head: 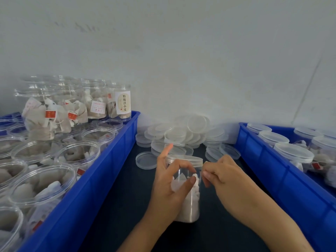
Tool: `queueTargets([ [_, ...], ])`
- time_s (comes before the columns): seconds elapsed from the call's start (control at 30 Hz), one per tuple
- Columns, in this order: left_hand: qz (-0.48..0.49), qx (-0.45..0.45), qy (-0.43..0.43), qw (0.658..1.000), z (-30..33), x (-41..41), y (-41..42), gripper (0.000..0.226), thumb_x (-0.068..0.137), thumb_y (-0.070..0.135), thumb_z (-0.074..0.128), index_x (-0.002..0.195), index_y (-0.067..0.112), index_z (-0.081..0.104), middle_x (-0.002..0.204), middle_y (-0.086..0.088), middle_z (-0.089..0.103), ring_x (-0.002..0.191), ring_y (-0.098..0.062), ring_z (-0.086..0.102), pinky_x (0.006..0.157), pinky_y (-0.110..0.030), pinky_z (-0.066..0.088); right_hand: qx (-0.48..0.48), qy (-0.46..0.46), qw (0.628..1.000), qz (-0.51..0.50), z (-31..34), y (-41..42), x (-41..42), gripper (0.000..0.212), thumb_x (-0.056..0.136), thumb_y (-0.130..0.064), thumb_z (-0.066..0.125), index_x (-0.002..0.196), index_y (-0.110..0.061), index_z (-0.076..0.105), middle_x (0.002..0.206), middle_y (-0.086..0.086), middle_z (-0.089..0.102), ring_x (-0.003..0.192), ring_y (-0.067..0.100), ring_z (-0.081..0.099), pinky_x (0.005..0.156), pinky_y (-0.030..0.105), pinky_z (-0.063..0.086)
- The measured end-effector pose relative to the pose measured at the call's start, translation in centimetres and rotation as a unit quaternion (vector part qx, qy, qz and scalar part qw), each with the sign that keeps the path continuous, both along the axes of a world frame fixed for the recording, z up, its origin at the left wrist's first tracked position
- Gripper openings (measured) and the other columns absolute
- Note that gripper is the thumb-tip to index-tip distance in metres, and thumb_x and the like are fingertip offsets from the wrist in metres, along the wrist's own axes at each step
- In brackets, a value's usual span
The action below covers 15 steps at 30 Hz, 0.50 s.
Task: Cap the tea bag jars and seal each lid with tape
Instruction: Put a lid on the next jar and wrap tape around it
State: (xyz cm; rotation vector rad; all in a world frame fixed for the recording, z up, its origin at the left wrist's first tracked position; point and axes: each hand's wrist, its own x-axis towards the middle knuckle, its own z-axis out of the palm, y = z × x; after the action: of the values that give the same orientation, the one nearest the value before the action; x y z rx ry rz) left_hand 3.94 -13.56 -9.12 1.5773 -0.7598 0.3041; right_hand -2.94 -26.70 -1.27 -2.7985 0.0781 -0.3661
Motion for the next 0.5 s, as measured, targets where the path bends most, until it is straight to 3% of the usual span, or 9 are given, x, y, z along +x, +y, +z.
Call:
queueTargets([
  [0.1, 0.003, -0.006, 0.005, 1.0, 0.4, -0.3, -0.1, 0.019, 0.08, 0.047, 0.071, 0.086, 0.029, 0.068, 0.152, 0.019, 0.022, 0.13, 0.028, 0.013, 0.088, 0.011, 0.015, -0.031, 0.014, 0.999, -0.01, -0.8, 0.5, 0.2, 0.016, 0.1, -0.02, 0.044, 0.086, -0.027, 0.047, 0.099, -0.004, 0.035, 0.073, 0.007, 0.045, 0.06, 0.022, 0.041],
  [0.2, 0.024, -0.001, -0.001, 1.0, 0.6, -0.3, -0.2, 0.023, 0.074, 0.047, 0.067, 0.081, 0.025, 0.071, 0.154, 0.016, 0.023, 0.126, 0.031, 0.014, 0.089, 0.012, 0.013, -0.045, 0.01, 0.999, -0.018, -1.4, 0.8, 0.5, 0.021, 0.099, -0.017, 0.044, 0.085, -0.032, 0.041, 0.098, -0.004, 0.03, 0.069, 0.005, 0.039, 0.06, 0.018, 0.035],
  [0.4, 0.053, -0.001, -0.02, 0.998, 0.3, -0.2, -0.2, 0.028, 0.083, 0.05, 0.066, 0.078, 0.024, 0.072, 0.153, 0.017, 0.028, 0.139, 0.014, 0.017, 0.097, 0.006, 0.014, -0.049, -0.006, 0.999, -0.016, -1.9, 1.0, 0.4, 0.016, 0.1, -0.015, 0.039, 0.093, -0.028, 0.042, 0.098, -0.005, 0.031, 0.068, 0.005, 0.039, 0.057, 0.019, 0.036],
  [0.5, 0.058, 0.026, -0.04, 0.997, 0.6, 0.0, 0.0, 0.024, 0.083, 0.048, 0.067, 0.077, 0.024, 0.066, 0.142, 0.013, 0.038, 0.136, 0.0, 0.033, 0.101, -0.012, 0.03, -0.056, 0.011, 0.998, -0.02, -1.8, 0.7, 0.2, 0.011, 0.1, -0.017, 0.041, 0.099, -0.029, 0.04, 0.105, -0.004, 0.031, 0.068, 0.005, 0.041, 0.058, 0.019, 0.036],
])
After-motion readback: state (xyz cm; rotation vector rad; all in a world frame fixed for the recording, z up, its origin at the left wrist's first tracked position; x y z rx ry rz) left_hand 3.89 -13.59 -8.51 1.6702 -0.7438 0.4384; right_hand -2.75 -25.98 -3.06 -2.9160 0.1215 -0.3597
